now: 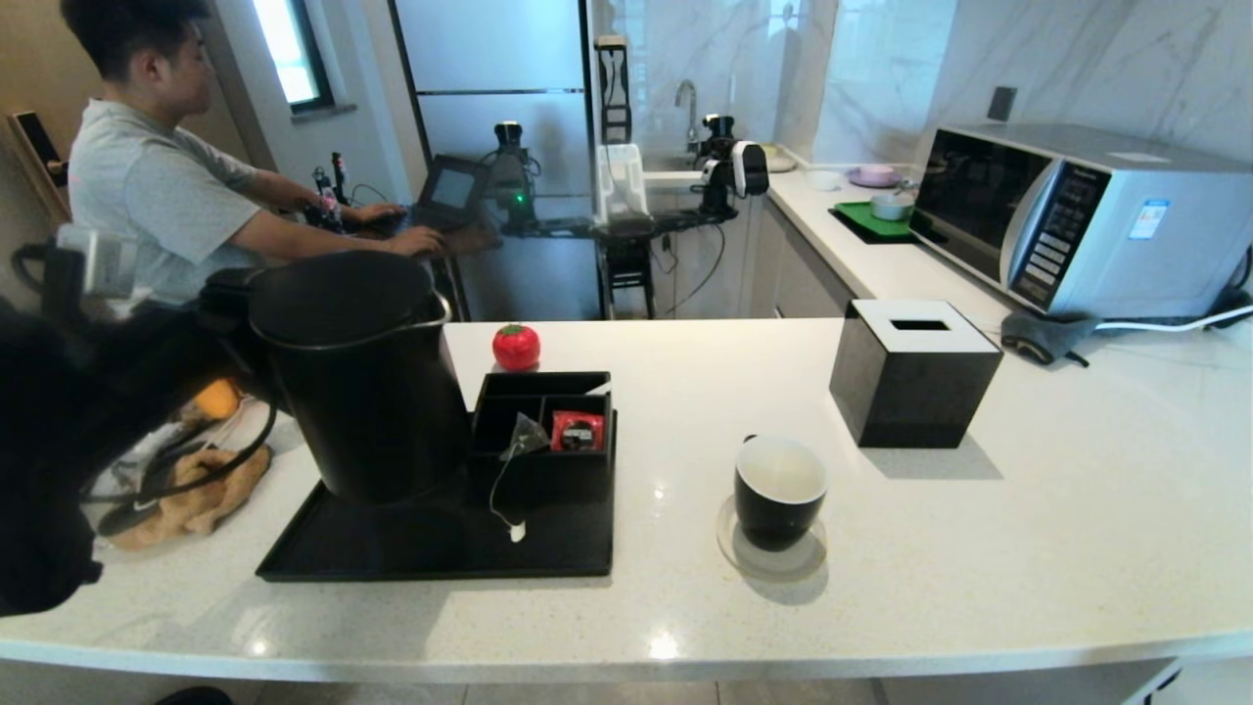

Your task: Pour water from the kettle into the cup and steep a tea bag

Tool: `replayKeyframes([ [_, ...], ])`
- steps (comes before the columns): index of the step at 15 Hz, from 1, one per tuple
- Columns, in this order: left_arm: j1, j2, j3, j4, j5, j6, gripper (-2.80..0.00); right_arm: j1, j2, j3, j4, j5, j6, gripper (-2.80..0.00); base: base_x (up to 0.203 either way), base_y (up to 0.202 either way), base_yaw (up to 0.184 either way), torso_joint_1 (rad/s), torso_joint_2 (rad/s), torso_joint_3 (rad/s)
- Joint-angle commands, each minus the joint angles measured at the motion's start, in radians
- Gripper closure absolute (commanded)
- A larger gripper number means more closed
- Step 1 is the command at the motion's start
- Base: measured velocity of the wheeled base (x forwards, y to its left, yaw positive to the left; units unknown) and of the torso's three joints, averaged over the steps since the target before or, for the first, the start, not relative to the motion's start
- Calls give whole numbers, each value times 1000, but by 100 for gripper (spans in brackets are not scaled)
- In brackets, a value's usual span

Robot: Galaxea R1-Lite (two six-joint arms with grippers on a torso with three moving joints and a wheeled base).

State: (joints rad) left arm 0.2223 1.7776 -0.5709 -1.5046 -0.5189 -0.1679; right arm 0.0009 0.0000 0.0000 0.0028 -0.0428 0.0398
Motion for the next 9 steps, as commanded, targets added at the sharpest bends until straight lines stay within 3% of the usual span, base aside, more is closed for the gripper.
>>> replayKeyframes([
  [1, -21, -13, 0, -7, -1, -1, 0, 0, 0, 0, 0, -1, 0, 0, 0, 0, 0, 0, 0, 0],
  [9, -160, -41, -6, 56, 19, 2, 0, 0, 0, 0, 0, 0, 0, 0, 0, 0, 0, 0, 0, 0],
])
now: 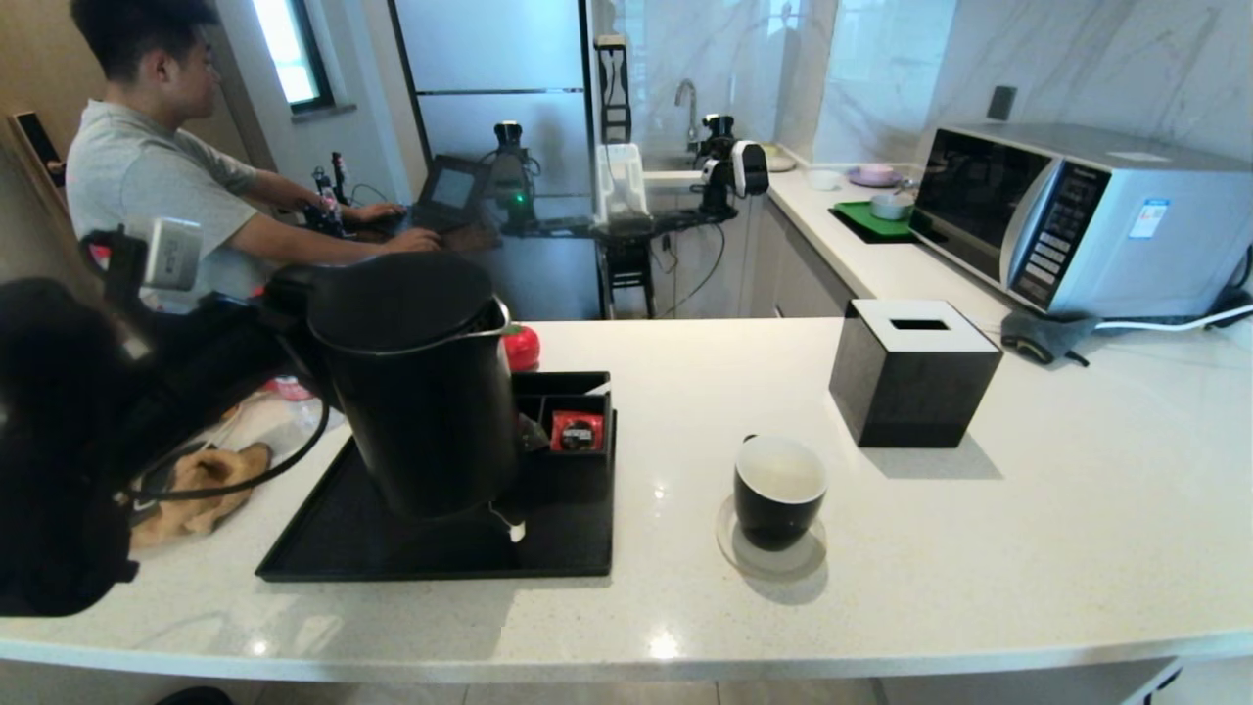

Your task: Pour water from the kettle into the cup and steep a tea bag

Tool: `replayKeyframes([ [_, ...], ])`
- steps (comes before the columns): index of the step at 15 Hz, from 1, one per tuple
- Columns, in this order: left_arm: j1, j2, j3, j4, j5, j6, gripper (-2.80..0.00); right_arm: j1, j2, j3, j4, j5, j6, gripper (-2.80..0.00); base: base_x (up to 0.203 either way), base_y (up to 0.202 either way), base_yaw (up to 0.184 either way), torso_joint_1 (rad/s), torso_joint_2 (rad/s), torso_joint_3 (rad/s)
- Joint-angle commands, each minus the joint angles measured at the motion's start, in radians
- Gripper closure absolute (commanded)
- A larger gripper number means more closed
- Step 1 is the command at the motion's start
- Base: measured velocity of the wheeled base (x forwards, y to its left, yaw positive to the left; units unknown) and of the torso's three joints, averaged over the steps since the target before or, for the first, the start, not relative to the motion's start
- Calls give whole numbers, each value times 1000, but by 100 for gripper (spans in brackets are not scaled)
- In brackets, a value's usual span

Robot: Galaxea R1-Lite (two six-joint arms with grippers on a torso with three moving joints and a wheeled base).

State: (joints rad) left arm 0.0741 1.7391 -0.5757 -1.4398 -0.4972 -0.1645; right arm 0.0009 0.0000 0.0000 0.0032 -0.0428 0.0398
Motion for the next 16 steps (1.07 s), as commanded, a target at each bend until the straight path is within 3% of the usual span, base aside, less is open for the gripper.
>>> replayKeyframes([
  [1, -28, -2, -1, -8, -3, 0, 0, 1, 0, 0, 0, -2, 0, 0, 0, 0, 0, 0, 0, 0],
  [5, -80, 2, -1, 23, -1, 15, 0, 1, 0, 0, 0, -1, 0, 0, 0, 0, 0, 0, 0, 0],
  [16, -234, 16, -56, 209, 100, 107, 0, 1, 0, 0, 0, 0, 0, 0, 0, 0, 0, 0, 0, 0],
])
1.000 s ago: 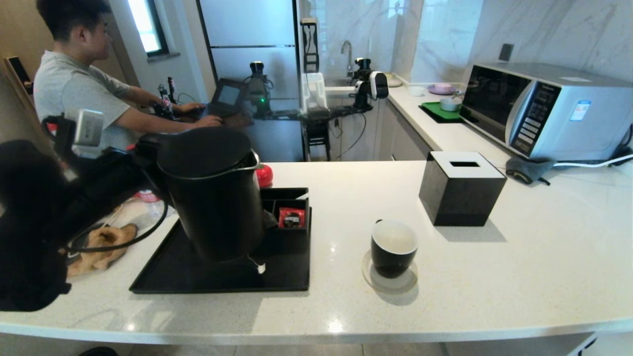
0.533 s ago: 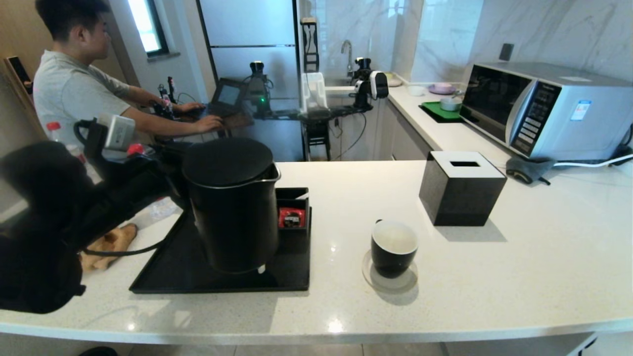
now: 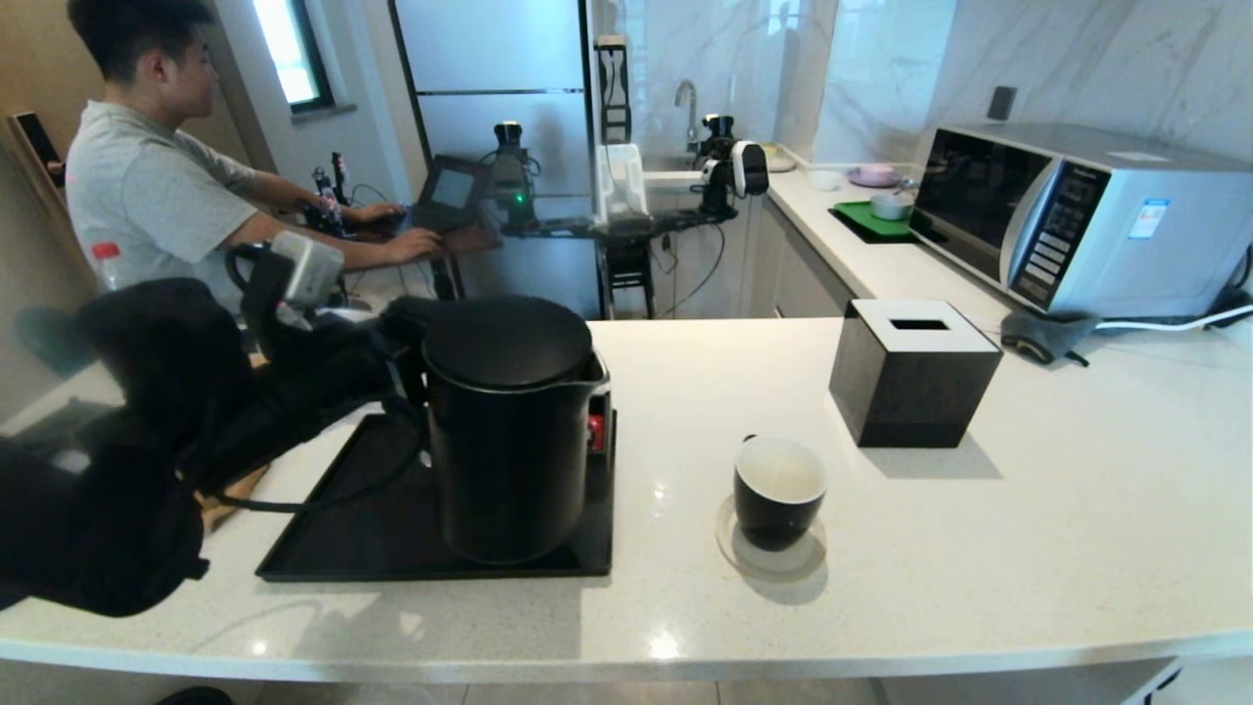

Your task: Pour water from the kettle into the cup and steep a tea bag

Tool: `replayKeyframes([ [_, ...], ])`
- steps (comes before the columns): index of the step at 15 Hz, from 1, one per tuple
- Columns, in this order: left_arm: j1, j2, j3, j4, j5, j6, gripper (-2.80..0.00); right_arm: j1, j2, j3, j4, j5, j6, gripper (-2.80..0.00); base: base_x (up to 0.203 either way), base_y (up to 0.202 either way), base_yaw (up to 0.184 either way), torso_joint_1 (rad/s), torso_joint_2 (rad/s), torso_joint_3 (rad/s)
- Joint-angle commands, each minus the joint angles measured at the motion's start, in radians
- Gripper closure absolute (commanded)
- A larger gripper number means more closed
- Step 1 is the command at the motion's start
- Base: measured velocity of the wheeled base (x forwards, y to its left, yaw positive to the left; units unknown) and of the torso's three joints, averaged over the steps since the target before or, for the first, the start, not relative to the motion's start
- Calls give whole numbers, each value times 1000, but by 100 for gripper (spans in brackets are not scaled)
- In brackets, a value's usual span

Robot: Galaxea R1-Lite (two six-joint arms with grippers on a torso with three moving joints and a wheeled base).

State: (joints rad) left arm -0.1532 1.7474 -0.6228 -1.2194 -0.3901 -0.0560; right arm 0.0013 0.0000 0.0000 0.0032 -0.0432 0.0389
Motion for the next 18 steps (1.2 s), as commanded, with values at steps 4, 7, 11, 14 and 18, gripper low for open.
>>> replayKeyframes([
  [4, -55, 36, -61, 28, 29, 13, 0, 0, 0, 0, 0, 0, 1, 0, 0, 0, 0, 0, 0, 0],
  [7, -93, 56, -98, 60, 81, 38, 0, 0, 0, 0, 0, -1, 1, 0, 0, 0, 0, 0, 0, 0],
  [11, -135, 75, -135, 95, 133, 62, 0, 0, 0, 0, 0, 0, 1, 0, 0, 0, 0, 0, 0, 0],
  [14, -152, 79, -141, 102, 161, 78, 0, 0, 0, 0, 0, 0, 1, 0, 0, 0, 0, 0, 0, 0],
  [18, -170, 82, -157, 136, 196, 103, 0, 0, 0, 0, 0, 0, 1, 0, 0, 0, 0, 0, 0, 0],
])
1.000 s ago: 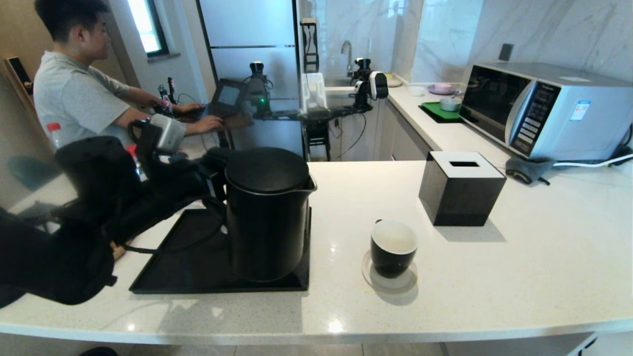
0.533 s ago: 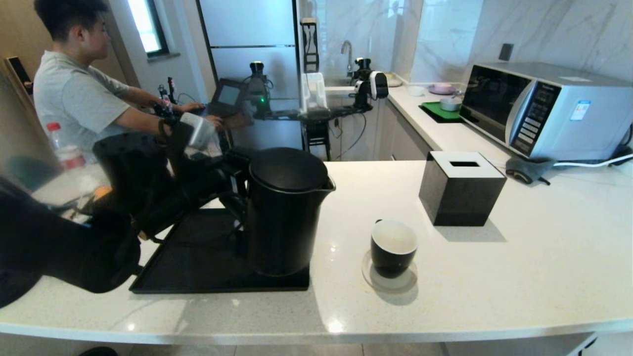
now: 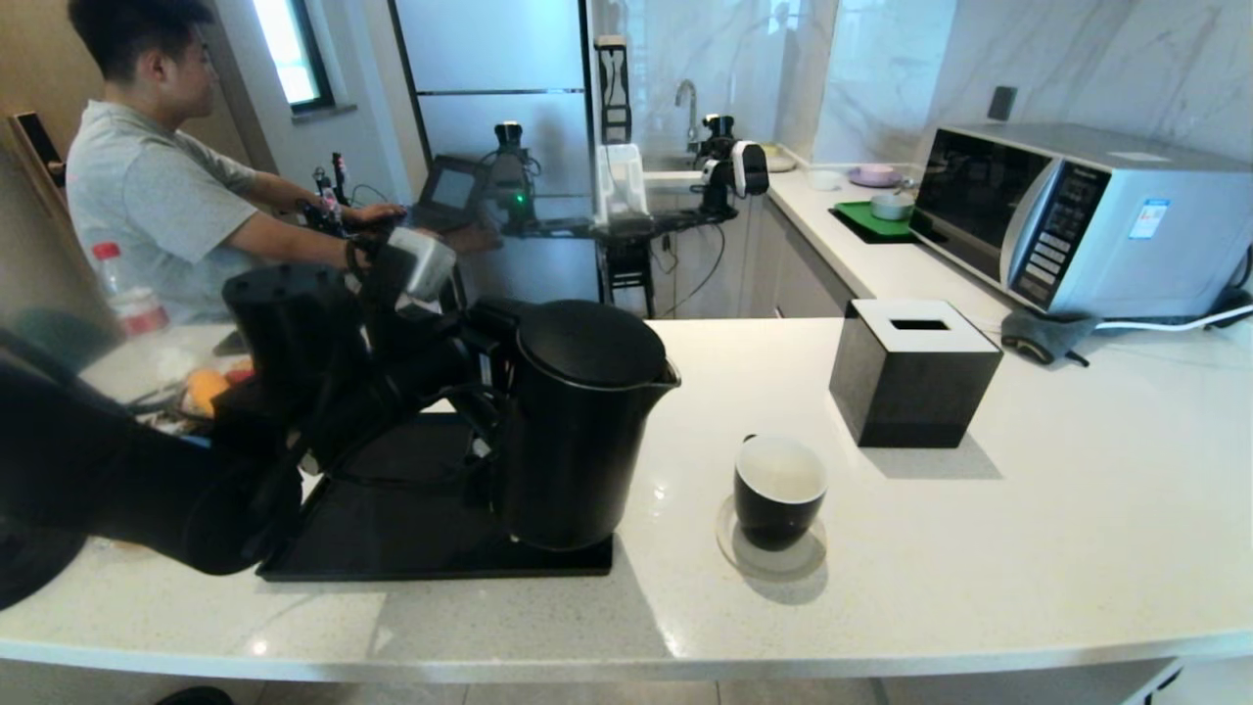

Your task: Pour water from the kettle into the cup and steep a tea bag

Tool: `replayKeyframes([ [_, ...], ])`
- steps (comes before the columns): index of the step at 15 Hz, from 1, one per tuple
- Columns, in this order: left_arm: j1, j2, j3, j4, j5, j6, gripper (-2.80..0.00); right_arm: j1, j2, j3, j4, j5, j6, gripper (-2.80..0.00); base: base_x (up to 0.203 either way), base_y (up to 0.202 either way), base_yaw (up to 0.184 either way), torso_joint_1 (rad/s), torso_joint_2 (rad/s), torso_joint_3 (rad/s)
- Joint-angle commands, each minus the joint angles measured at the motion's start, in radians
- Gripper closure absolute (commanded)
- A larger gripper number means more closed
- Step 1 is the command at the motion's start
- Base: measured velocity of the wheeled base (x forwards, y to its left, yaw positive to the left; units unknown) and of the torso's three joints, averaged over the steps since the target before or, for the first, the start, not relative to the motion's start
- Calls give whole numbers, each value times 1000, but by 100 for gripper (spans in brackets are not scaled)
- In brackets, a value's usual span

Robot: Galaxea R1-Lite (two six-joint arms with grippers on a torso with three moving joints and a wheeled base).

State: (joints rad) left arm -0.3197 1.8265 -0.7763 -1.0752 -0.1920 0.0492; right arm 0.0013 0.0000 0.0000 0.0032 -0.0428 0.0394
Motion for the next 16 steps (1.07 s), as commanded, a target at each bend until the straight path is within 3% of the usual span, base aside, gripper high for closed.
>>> replayKeyframes([
  [1, -5, 6, -10, -1, 5, 7, 0, 0, 0, 0, 0, -1, 1, 0, 0, 0, 0, 0, 0, 0],
  [16, -49, 65, -183, 192, 20, 86, 0, 0, 0, 0, 0, 0, 1, 0, 0, 0, 0, 0, 0, 0],
])
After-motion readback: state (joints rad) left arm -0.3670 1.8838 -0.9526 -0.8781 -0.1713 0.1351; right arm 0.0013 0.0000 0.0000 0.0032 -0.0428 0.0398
